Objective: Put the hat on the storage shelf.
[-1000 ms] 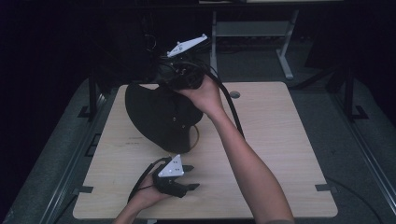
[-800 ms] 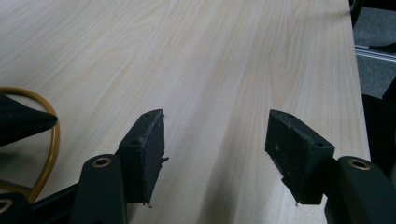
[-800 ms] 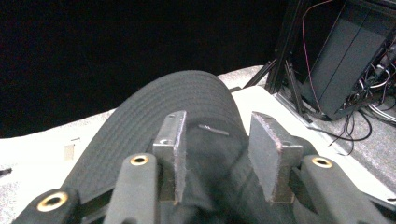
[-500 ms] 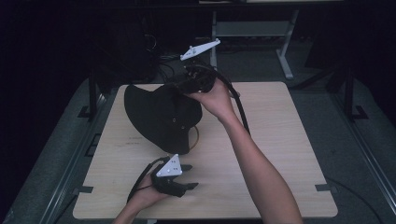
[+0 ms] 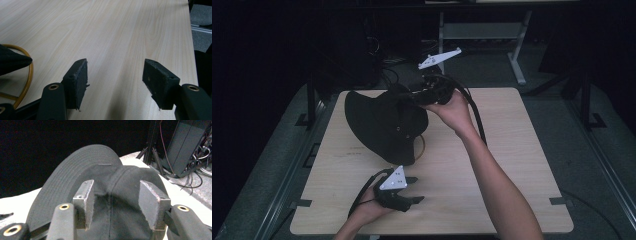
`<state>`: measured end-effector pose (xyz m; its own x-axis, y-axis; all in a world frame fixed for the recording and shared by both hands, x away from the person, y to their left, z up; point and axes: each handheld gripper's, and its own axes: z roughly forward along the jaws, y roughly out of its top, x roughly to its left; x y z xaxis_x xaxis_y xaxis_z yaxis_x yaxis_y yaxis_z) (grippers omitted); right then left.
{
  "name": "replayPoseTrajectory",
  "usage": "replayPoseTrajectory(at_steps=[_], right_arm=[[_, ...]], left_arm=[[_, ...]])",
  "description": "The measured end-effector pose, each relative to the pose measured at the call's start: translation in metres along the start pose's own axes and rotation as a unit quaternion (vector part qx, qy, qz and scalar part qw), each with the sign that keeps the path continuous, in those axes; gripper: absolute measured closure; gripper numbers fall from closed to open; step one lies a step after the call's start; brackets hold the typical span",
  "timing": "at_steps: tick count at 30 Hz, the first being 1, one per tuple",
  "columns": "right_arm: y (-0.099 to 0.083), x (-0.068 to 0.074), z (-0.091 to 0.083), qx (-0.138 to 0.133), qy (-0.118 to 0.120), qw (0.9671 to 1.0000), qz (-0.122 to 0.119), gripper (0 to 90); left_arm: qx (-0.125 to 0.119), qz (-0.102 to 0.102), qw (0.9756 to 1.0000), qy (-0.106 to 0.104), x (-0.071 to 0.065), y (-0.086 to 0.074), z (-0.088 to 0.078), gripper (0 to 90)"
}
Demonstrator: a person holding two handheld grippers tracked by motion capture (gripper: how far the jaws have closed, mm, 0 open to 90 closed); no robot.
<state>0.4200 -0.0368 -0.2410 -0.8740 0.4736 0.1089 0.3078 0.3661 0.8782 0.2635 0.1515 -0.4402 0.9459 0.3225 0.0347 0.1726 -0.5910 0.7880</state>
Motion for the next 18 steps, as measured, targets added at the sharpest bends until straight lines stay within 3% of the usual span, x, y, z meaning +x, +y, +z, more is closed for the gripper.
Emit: replayPoseTrajectory(at_steps=[18], right_arm=[[-0.014,-0.008,-0.021,-0.005,-0.016,0.9998,0.011,38.8]], left_arm=[[0.001,0.001,1.0,0.001,-0.003,0.0,0.002,34.9]])
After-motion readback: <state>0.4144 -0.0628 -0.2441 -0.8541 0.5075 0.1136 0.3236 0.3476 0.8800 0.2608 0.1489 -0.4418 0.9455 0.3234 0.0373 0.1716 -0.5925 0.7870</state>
